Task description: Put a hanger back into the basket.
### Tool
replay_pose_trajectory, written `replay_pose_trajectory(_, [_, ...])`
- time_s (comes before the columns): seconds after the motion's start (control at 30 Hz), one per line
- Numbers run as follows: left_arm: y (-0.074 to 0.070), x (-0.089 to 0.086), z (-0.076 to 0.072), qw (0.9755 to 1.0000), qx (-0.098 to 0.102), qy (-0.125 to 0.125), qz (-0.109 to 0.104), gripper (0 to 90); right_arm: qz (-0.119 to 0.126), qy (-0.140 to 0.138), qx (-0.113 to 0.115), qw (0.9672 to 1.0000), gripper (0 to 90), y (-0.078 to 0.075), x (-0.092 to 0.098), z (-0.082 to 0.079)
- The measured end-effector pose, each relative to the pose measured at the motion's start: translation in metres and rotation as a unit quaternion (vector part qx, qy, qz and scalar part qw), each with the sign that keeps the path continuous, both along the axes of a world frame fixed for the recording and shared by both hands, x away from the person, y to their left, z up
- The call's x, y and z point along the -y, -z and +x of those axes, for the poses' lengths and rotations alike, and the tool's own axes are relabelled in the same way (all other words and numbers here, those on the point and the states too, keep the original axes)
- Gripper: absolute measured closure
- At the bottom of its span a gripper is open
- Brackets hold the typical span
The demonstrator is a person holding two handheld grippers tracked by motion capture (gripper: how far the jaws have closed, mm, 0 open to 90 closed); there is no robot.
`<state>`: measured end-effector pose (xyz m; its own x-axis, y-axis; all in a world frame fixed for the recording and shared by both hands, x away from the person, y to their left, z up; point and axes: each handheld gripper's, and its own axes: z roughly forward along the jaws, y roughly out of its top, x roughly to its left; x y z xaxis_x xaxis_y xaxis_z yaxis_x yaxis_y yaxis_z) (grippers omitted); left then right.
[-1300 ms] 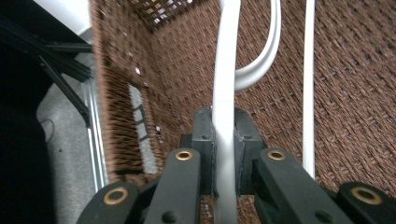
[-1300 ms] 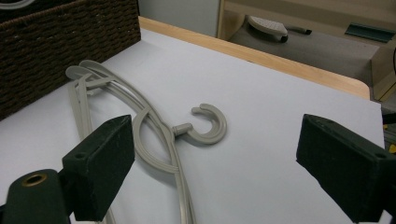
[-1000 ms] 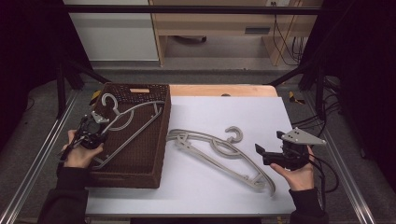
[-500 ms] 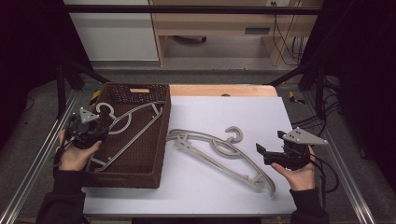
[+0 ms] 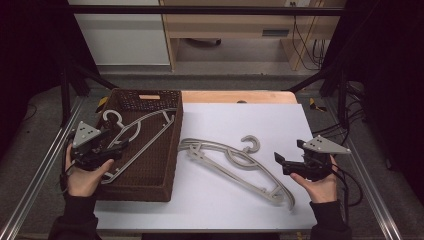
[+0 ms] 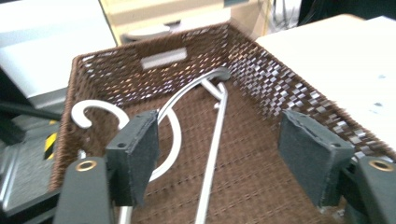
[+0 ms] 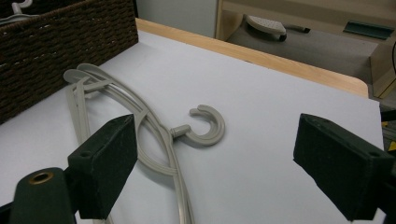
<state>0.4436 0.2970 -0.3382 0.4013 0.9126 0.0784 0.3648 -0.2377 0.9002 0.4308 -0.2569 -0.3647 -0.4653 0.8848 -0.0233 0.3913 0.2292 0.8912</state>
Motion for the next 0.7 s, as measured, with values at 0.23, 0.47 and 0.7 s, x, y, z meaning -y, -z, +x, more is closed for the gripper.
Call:
replay_pose_trajectory(0.23, [0.002,0.010,-0.011,0.9996,0.012,0.016,-0.022,23.7,-0.002,0.004,-0.008,1.0000,14.4,0.002,-0.002,0.005])
replay_pose_trajectory(0.47, [-0.001,0.025,-0.022,0.9987,0.027,0.037,-0.021,21.5,-0.008,0.006,-0.020,0.9998,17.1,0.010,-0.009,0.013])
replay_pose_trajectory(0.7, [0.004,0.036,-0.021,0.9984,0.019,0.053,-0.008,21.4,-0.030,0.000,-0.057,0.9979,22.2,0.029,-0.023,0.027])
